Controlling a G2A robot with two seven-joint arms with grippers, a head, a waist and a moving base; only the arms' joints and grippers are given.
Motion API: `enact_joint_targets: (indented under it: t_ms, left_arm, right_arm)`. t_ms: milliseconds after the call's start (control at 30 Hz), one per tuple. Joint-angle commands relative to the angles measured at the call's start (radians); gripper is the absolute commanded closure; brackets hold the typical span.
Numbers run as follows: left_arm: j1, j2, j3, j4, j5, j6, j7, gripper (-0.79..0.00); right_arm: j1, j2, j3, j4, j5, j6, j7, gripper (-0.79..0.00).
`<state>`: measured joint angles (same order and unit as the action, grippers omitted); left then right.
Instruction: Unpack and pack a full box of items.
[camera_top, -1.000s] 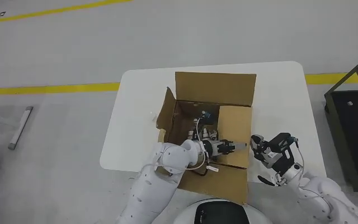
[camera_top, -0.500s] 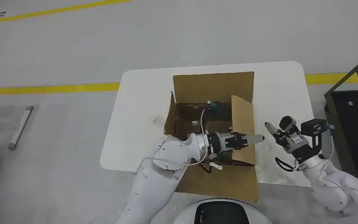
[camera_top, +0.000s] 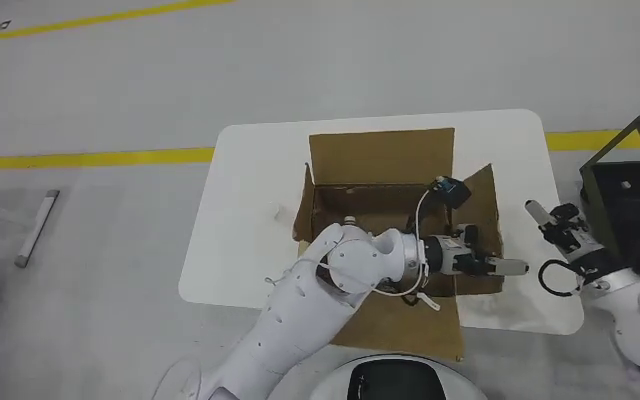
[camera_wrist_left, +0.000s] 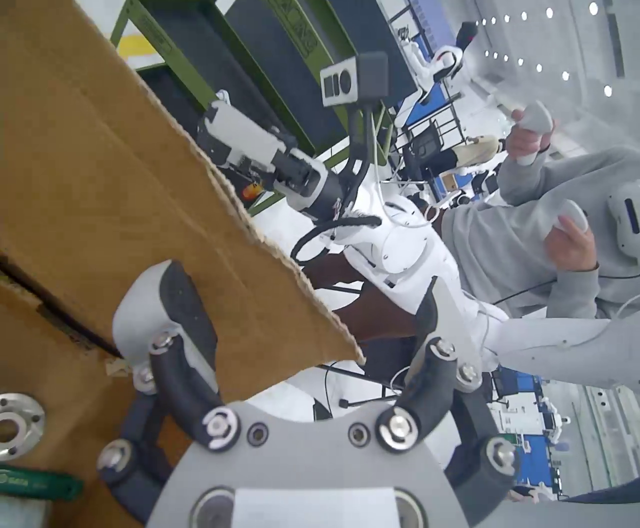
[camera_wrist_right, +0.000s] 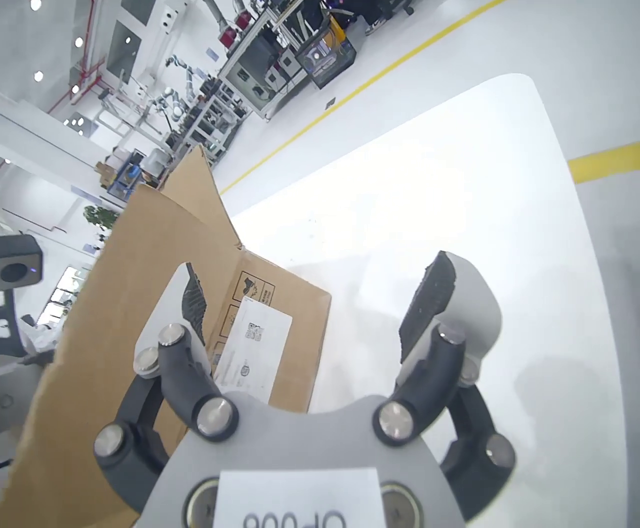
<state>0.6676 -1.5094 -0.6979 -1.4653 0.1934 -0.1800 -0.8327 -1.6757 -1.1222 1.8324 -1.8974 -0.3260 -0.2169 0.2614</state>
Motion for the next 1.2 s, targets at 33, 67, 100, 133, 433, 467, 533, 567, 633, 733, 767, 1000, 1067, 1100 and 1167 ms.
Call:
enact_joint_targets:
  t_ms: [33,67,100,133,433,467,533,567,633,733,767,1000,1067,1100,1167]
  left_arm:
    - [-0.019,-0.013,0.032,0.043,-0.007,-0.026,0.001,-0.785]
    - [-0.025,-0.017,0.039,0.055,-0.008,-0.030,-0.002,-0.785]
    - [-0.032,-0.020,0.044,0.065,-0.006,-0.032,-0.005,-0.785]
    - [-0.036,-0.022,0.049,0.073,-0.008,-0.035,-0.008,-0.785]
    - [-0.050,-0.034,0.053,0.106,-0.008,-0.037,-0.014,-0.785]
    - [-0.050,-0.035,0.053,0.107,-0.009,-0.038,-0.016,-0.785]
    - [-0.048,-0.036,0.051,0.109,-0.008,-0.038,-0.018,-0.785]
    - [-0.048,-0.036,0.051,0.110,-0.007,-0.038,-0.020,-0.785]
    - [-0.046,-0.036,0.048,0.112,-0.004,-0.036,-0.025,-0.785]
    - [-0.042,-0.035,0.042,0.112,0.002,-0.035,-0.027,-0.785]
    - [-0.041,-0.035,0.040,0.110,0.003,-0.034,-0.027,-0.785]
    - [-0.037,-0.004,-0.050,0.046,0.148,0.008,-0.031,-0.785]
    - [-0.020,0.021,-0.114,0.005,0.214,0.061,-0.079,-0.785]
    - [-0.002,0.033,-0.150,-0.028,0.242,0.085,-0.097,-0.785]
    - [0.043,0.059,-0.223,-0.105,0.292,0.120,-0.148,-0.785]
  right_arm:
    - [-0.007,0.000,0.015,-0.004,0.040,-0.039,0.015,-0.751]
    - [-0.010,0.001,0.017,-0.005,0.050,-0.051,0.025,-0.643]
    - [-0.011,0.001,0.019,-0.006,0.059,-0.059,0.035,-0.563]
    - [-0.011,0.002,0.020,-0.009,0.061,-0.069,0.046,-0.499]
    - [-0.003,0.001,-0.005,0.005,0.118,-0.111,0.091,-0.363]
    - [0.000,0.000,-0.011,0.009,0.123,-0.108,0.095,-0.311]
    - [0.007,0.000,-0.024,0.013,0.123,-0.106,0.102,-0.166]
    - [0.009,0.000,-0.033,0.015,0.126,-0.107,0.107,-0.117]
    - [0.014,-0.001,-0.046,0.017,0.132,-0.110,0.112,-0.065]
    - [0.019,-0.002,-0.055,0.021,0.134,-0.111,0.114,0.000]
    - [0.020,-0.002,-0.057,0.022,0.136,-0.112,0.115,0.000]
    - [0.027,-0.003,-0.058,0.037,0.130,-0.102,0.098,0.000]
    - [0.027,-0.003,-0.059,0.038,0.129,-0.102,0.096,0.000]
    - [0.028,-0.003,-0.060,0.038,0.128,-0.101,0.095,0.000]
    - [0.028,-0.003,-0.061,0.037,0.122,-0.099,0.097,0.000]
